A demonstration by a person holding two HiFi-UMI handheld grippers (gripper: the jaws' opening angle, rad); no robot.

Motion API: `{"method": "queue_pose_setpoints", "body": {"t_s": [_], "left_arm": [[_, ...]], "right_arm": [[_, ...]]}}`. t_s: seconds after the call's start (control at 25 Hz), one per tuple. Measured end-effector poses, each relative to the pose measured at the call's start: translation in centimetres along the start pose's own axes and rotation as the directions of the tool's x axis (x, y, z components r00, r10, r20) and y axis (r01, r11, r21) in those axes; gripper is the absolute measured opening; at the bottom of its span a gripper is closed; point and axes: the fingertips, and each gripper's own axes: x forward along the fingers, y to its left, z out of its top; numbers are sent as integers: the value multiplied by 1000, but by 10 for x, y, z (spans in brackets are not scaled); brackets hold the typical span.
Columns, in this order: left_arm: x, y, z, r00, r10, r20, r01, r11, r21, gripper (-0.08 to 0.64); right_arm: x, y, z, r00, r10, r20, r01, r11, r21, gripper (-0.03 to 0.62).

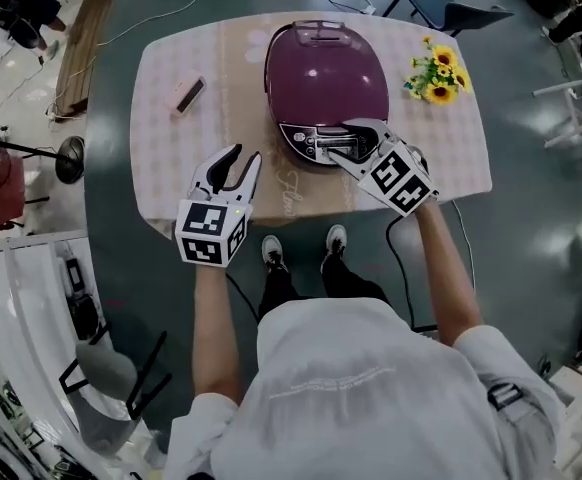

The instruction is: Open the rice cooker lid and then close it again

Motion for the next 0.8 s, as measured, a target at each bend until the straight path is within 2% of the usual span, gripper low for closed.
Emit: {"method": "queue_pose_setpoints", "body": {"t_s": [0.4,0.8], "left_arm": [[-2,1,-11,999,42,-17,-43,999,-25,141],[-2,-1,-16,999,39,-23,-40,999,-38,140]], "right_arm": [[20,5,-8,999,40,-23,-41,998,-45,221],[25,6,-13,999,49,-10,-49,999,-18,215]]}}
